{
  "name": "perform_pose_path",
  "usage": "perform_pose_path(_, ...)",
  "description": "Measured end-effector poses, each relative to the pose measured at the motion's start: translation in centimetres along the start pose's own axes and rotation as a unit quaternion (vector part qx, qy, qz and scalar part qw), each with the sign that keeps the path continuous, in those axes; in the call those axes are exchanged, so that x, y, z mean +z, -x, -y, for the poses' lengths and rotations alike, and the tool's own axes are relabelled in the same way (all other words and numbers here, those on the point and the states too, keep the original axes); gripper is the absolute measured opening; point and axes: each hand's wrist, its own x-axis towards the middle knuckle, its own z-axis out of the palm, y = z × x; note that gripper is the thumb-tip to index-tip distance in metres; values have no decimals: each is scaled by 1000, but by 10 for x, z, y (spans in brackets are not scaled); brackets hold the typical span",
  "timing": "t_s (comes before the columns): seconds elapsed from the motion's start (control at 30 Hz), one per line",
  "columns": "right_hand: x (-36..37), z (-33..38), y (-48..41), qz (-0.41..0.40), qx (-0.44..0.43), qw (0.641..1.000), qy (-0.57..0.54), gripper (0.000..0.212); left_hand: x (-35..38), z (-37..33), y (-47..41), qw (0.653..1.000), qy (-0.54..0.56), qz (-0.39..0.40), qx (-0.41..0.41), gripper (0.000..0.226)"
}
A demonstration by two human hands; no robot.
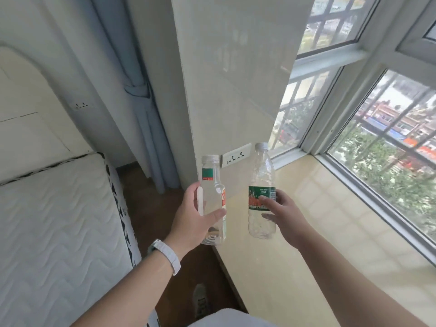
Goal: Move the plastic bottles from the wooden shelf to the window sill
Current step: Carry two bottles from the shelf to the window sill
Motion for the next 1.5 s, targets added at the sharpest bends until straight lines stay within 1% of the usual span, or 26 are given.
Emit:
perform_pose_path(0.13, 19, -1, -31, -25, 6, 1000, 15, 44, -15, 24, -30, 999, -15, 32, -10, 82)
perform_pose_path(0.27, 28, -12, -44, -42, 18, 998, 36, 46, -17, 43, -56, 996, -30, 84, -14, 84)
perform_pose_path(0.43, 12, -31, -43, -94, 40, 994, 40, 43, 5, 52, -72, 989, -48, 142, -8, 76)
perform_pose_path(0.53, -4, -46, -41, -135, 53, 989, 28, 51, 26, 59, -87, 984, -63, 167, -8, 77)
perform_pose_path(0.63, -23, -65, -39, -160, 65, 985, 17, 50, 51, 64, -103, 979, -81, 188, -14, 78)
perform_pose_path(0.77, -50, -86, -39, -195, 98, 976, 16, 58, 89, 68, -123, 979, -98, 180, -12, 80)
perform_pose_path(0.93, -84, -104, -50, -218, 111, 969, 18, 48, 132, 79, -142, 974, -117, 195, -19, 79)
perform_pose_path(1.07, -110, -119, -67, -233, 129, 964, 30, 49, 163, 91, -158, 970, -130, 202, -38, 80)
perform_pose_path(1.3, -161, -151, -123, -248, 136, 957, 67, 55, 228, 124, -197, 963, -153, 215, -45, 80)
perform_pose_path(1.43, -188, -167, -162, -266, 125, 952, 80, 50, 271, 144, -224, 963, -153, 220, -37, 79)
perform_pose_path(1.5, -202, -174, -180, -278, 119, 950, 83, 52, 294, 148, -239, 960, -166, 223, -26, 75)
